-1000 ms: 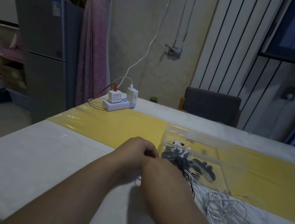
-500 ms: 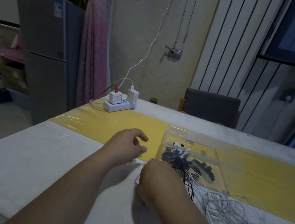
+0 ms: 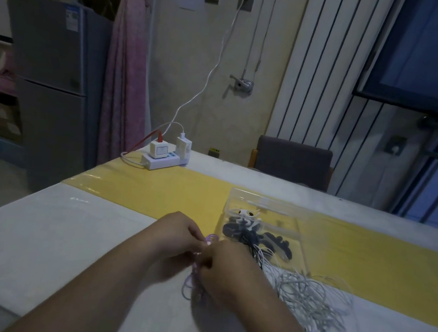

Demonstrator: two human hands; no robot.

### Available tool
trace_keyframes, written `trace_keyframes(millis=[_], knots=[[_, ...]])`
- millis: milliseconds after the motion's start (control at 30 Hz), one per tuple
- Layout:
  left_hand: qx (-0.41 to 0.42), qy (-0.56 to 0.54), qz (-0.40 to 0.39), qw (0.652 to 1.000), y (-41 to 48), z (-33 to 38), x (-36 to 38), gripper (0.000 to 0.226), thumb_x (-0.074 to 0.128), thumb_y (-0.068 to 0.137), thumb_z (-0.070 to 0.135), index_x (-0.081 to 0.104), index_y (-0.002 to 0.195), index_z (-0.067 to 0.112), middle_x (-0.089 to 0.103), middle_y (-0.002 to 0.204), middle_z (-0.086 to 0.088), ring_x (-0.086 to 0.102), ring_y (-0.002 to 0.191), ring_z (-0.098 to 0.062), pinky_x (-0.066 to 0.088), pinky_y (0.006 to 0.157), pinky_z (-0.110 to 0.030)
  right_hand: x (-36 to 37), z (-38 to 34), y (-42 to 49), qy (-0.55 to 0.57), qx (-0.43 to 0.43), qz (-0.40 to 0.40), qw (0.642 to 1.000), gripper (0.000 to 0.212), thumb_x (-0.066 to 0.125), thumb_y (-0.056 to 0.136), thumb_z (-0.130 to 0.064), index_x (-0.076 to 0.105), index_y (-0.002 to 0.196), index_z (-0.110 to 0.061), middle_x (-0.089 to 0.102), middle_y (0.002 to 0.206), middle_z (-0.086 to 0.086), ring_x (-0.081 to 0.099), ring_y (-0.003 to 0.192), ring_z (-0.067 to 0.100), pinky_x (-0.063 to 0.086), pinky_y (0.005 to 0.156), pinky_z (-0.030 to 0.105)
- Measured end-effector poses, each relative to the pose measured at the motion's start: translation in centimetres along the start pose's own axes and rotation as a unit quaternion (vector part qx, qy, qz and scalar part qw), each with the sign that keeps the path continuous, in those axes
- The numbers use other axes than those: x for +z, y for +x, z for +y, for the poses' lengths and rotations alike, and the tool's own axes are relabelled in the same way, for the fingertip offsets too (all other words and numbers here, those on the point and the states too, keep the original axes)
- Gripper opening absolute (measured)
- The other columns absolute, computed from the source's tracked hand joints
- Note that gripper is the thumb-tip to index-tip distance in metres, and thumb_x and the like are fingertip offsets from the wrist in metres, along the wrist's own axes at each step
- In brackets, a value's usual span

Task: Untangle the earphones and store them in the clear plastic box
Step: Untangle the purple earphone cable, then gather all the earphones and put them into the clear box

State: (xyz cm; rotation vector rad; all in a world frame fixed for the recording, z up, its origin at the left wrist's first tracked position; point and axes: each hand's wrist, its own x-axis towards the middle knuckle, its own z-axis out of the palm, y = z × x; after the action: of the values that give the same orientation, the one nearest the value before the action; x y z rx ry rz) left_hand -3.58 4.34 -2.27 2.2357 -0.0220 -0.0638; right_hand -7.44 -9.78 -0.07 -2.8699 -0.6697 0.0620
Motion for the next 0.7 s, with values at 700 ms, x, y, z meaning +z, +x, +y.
trace_keyframes(millis=[700], knots=[[-0.012,0.323,0.094,0.942,-2.5,4.0,5.3,0.016,0.057,0.081,0.012,0.07,0.085,0.018,0.058,0.079,-0.001,0.056,0.072,-0.022,0.044,0.063,-0.029,-1.9,13.8,-7.1,0.055,0.423,0.031,0.904,0.063,0.037,0.082,-0.057,0.044,0.133,-0.021,0.05,0.133,0.011,0.049,0.116,0.035,0.043,0.092,0.04]])
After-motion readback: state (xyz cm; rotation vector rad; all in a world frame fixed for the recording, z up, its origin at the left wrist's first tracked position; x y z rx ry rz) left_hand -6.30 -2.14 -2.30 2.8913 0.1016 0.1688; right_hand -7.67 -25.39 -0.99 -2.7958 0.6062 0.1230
